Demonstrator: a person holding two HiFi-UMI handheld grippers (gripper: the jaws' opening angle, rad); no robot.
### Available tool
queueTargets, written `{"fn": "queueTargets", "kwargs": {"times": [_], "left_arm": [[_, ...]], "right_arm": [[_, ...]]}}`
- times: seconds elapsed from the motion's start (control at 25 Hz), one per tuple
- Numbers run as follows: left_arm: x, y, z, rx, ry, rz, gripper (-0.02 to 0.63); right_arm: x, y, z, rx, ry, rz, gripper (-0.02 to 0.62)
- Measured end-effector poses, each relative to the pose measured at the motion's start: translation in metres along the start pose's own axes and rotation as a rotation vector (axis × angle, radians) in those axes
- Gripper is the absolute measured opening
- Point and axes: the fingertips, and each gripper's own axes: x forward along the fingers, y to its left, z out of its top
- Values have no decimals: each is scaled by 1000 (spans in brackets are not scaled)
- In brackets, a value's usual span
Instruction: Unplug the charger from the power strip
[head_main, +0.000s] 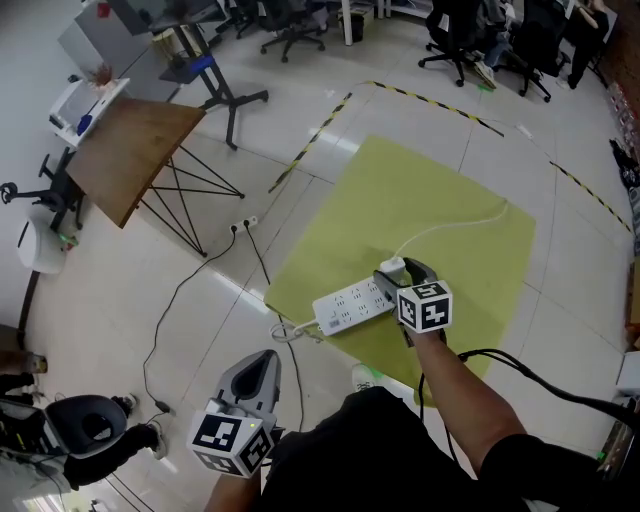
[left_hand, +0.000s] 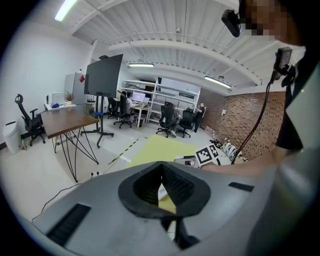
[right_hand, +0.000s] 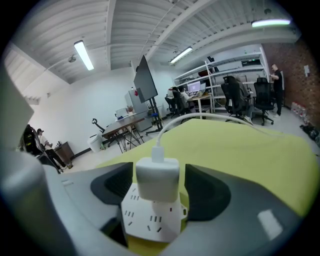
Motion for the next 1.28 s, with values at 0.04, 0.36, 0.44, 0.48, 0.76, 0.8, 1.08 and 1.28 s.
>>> {"fn": "queueTargets", "kwargs": {"times": [0.04,0.36,0.44,0.48,0.76,0.8,1.08,1.28], "left_arm": [[1,2,2,-3,-2,4,6],[1,7,13,-10,-22,19,6],[2,8,13,-8,-23,17,6],[3,8,14,-7,-25,14,6],[11,-9,13,23,-25,-48,6],[10,-11,13,28,-26,-56,6],[6,-27,18,49,-41,-112,6],[5,-44,15,64,-31,-193,6]], "right_arm": [[5,-1,0,3,-1,-2,322],[8,3,7,-36,-20,6,273],[8,5,11,-41,-31,19,272],[8,6,13,-40,-32,25,272],[6,4,6,-130,28,-17,273],[4,3,8,-131,20,-25,273],[-50,-3,11,-97,9,-33,273],[-123,-11,-48,-73,176,-73,273]]}}
